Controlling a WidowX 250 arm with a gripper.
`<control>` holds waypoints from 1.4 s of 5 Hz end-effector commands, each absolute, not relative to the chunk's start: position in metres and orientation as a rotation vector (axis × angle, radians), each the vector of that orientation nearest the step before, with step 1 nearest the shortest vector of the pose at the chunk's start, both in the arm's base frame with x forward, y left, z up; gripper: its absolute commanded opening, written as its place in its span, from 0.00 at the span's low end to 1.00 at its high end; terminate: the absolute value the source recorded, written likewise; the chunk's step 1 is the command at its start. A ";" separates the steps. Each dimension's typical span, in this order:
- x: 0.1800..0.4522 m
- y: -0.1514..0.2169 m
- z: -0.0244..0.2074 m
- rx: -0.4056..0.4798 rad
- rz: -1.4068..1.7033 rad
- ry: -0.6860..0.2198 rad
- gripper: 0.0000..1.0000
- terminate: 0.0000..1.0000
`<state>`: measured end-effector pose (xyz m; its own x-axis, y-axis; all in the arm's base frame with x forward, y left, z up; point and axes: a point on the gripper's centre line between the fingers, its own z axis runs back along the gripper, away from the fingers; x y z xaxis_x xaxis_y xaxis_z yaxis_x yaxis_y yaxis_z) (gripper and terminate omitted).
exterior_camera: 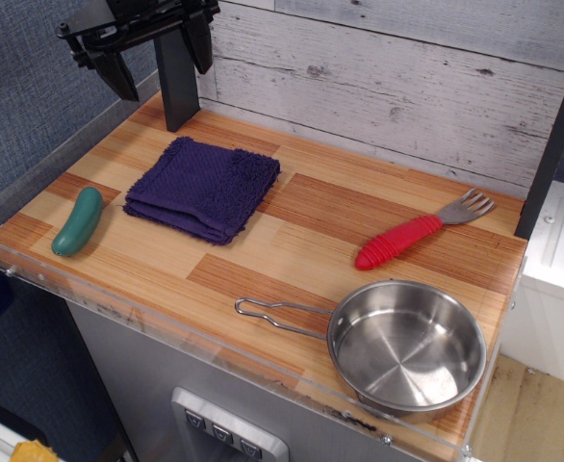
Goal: Move the purple piece of cloth near the red fork
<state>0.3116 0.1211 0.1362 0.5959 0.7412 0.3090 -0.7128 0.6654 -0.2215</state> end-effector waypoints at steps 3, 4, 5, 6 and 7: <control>0.318 0.129 0.105 -0.052 0.862 -0.377 1.00 0.00; 0.324 0.132 0.088 -0.036 0.859 -0.347 1.00 0.00; 0.328 0.135 0.072 -0.020 0.853 -0.312 1.00 0.00; 0.330 0.135 0.053 -0.017 0.850 -0.270 1.00 0.00; 0.333 0.132 0.040 -0.016 0.843 -0.240 1.00 0.00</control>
